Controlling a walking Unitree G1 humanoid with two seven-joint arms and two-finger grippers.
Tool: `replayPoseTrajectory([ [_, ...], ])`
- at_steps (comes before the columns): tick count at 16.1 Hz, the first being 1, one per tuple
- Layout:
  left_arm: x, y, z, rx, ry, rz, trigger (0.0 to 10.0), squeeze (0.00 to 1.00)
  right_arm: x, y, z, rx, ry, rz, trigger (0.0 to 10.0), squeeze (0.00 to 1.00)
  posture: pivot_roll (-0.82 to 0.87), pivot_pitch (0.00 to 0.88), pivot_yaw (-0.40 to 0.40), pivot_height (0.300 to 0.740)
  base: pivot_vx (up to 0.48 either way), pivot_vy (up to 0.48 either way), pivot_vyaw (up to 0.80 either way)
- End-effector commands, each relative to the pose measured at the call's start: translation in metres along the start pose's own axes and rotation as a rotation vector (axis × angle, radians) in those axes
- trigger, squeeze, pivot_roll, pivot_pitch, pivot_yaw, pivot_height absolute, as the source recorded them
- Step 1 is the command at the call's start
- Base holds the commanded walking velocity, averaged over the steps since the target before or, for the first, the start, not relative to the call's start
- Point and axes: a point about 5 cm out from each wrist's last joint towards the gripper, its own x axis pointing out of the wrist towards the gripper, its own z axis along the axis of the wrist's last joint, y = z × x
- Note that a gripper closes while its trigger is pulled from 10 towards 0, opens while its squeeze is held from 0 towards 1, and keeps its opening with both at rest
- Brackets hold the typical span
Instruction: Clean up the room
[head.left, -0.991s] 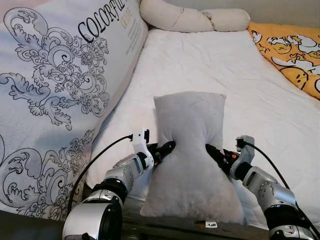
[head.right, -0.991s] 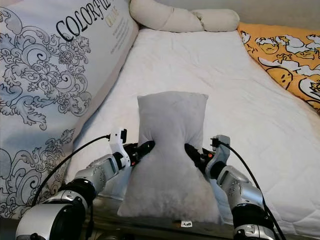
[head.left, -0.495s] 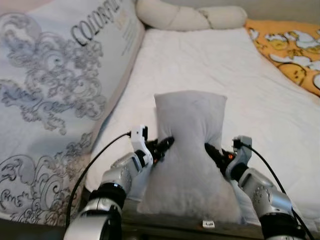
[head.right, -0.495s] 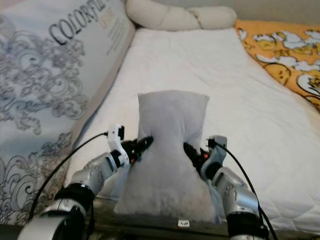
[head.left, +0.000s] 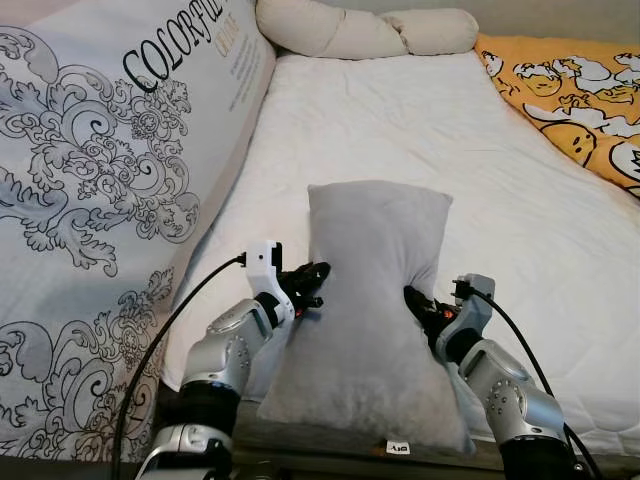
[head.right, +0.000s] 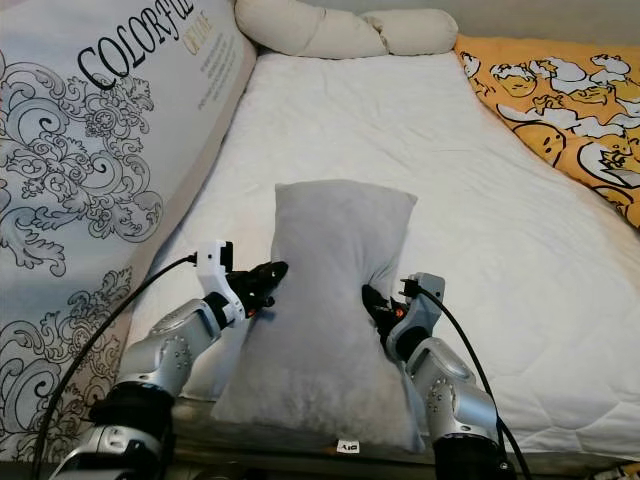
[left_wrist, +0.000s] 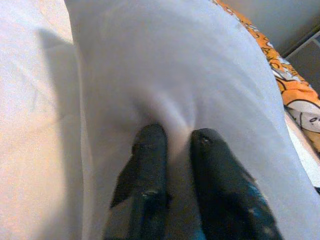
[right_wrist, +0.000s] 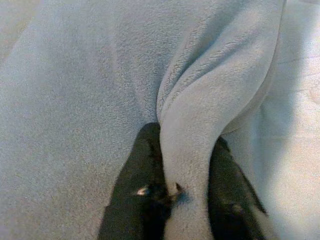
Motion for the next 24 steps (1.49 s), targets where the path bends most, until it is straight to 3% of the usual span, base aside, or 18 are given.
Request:
replayPoseTrajectory([
  [1,0.002,-0.007,0.003,0.021,0.014,-0.020,0.0,0.00,0.004,0.011,-0.008,-0.020,0.040,0.039,0.0,0.00,-0.03,0.000,0.108,0.740,0.000,0.000,0.00],
  [3,0.006,-0.013,-0.001,-0.002,0.036,-0.041,0.0,0.00,0.003,0.008,-0.006,-0.038,0.018,0.022,0.0,0.00,-0.04,0.000,0.118,0.740,0.000,0.000,0.00],
  [5,0.006,-0.019,0.000,0.030,0.047,-0.071,0.0,0.00,0.003,0.002,0.000,-0.028,0.000,-0.024,0.0,0.00,-0.04,0.000,0.116,0.740,0.000,0.000,0.00],
  [6,0.005,-0.010,-0.001,0.005,0.012,-0.025,3.1,0.00,0.004,-0.001,0.000,-0.037,0.008,-0.033,0.0,0.00,-0.05,0.000,0.118,0.740,0.000,0.000,0.00],
  [7,0.003,0.004,-0.006,-0.007,0.018,0.053,10.0,1.00,0.006,-0.006,-0.002,-0.051,0.032,-0.045,0.0,0.00,-0.06,0.000,0.116,0.740,0.000,0.000,0.00],
  [9,-0.004,0.024,-0.007,-0.020,0.004,0.127,10.0,1.00,0.010,-0.011,-0.008,-0.059,0.076,-0.060,0.0,0.00,-0.08,0.000,0.130,0.740,0.000,0.000,0.00],
  [11,-0.006,0.041,0.003,-0.190,-0.082,0.222,10.0,1.00,0.010,-0.024,-0.015,-0.108,0.154,-0.105,0.0,0.00,-0.08,0.000,0.115,0.740,0.000,0.000,0.00],
  [12,-0.005,0.044,0.007,-0.247,-0.100,0.216,10.0,1.00,0.009,-0.029,-0.018,-0.135,0.185,-0.130,0.0,0.00,-0.08,0.000,0.104,0.740,0.000,0.000,0.00],
  [16,-0.003,0.040,-0.016,-0.276,0.028,0.120,10.0,1.00,0.011,-0.033,-0.016,-0.138,0.186,-0.131,0.0,0.00,-0.07,0.000,0.095,0.740,0.000,0.000,0.00],
  [21,0.005,0.027,-0.022,-0.415,-0.036,0.023,10.0,1.00,0.015,-0.029,-0.021,-0.133,0.189,-0.100,0.0,0.00,-0.06,0.000,0.085,0.740,0.000,0.000,0.00],
  [23,0.009,0.026,-0.016,-0.558,-0.119,0.016,10.0,1.00,0.014,-0.030,-0.022,-0.132,0.189,-0.094,0.0,0.00,-0.06,0.000,0.086,0.740,0.000,0.000,0.00],
  [24,0.010,0.023,-0.015,-0.587,-0.130,-0.004,10.0,1.00,0.014,-0.031,-0.022,-0.132,0.189,-0.092,0.0,0.00,-0.06,0.000,0.087,0.740,0.000,0.000,0.00],
])
